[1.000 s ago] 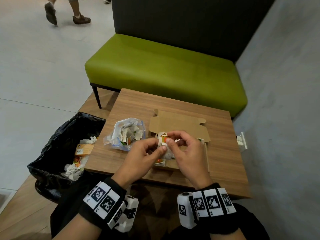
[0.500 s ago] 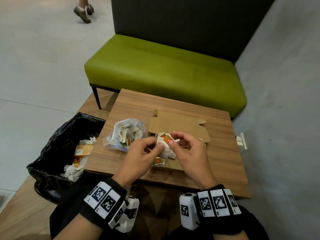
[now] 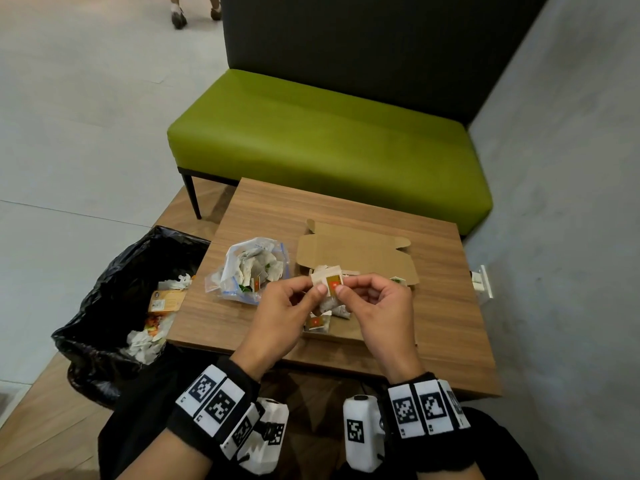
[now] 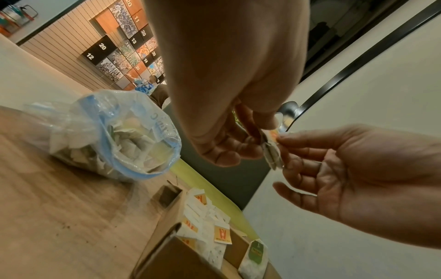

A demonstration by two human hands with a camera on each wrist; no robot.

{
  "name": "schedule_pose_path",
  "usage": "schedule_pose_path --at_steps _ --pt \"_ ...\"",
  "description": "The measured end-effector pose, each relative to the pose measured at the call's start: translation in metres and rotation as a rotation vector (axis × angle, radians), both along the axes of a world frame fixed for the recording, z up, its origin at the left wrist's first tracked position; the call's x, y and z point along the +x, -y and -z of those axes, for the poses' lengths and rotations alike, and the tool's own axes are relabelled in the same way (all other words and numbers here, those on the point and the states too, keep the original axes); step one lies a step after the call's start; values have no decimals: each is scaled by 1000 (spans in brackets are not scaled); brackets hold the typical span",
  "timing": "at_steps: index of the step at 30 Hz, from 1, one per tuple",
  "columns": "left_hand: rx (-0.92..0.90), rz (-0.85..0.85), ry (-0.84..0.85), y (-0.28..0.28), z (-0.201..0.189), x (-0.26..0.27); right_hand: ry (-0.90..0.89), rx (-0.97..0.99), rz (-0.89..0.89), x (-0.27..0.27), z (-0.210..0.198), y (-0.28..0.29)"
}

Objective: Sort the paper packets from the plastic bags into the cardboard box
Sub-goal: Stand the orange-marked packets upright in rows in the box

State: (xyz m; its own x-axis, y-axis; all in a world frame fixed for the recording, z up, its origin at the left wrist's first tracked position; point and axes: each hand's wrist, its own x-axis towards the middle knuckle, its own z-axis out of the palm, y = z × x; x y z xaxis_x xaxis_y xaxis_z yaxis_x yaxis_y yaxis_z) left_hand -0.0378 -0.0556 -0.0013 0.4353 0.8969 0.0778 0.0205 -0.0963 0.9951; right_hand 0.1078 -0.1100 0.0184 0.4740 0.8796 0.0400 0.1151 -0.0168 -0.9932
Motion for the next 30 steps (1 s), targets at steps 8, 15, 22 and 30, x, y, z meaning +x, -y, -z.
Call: schedule_pose_path --at_steps 8,15,22,30 --pt "17 98 -84 -6 -1 0 25 -125 -46 13 2 0" --pt "82 134 -273 -18 5 11 196 -245 -167 29 16 -6" --pt "56 -49 -535 -18 21 7 240 -448 -29 63 46 -15" --pt "95 -5 -781 -12 35 0 396 -727 -157 61 74 -30"
